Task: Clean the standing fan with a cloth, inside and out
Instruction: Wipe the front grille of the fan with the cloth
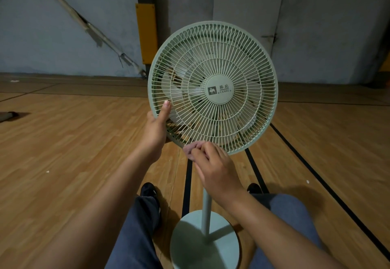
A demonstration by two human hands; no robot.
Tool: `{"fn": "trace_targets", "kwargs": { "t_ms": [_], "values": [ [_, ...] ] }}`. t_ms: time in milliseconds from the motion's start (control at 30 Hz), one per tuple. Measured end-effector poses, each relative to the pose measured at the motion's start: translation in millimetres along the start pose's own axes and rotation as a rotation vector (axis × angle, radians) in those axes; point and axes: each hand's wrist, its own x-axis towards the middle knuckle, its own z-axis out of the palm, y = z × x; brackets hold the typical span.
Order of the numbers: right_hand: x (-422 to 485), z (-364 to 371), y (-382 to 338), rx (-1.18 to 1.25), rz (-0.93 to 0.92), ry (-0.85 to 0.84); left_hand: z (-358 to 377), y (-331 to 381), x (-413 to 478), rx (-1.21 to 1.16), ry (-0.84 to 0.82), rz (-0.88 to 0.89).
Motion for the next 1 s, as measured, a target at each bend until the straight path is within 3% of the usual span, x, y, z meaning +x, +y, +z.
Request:
{"fn": "trace_targets", "kwargs": {
  "t_ms": [167, 433, 667, 1000],
  "values": [
    [-17, -13, 24, -0.011, 0.001, -0.086, -4, 0, 0, 0.007, -0.007, 0.012],
    [-25, -19, 30, -0.039, 0.032, -0.026, -4, 2, -5, -0.031, -0.147, -0.005],
    [24, -11, 1, -0.005, -0.104, -0.016, -18, 9, -10, -0.115, -0.327, 0.025],
    [95, -4, -36, 0.031, -0.106, -0.018, -42, 2, -4, -0.358, -0.36, -0.106]
  ]
}}
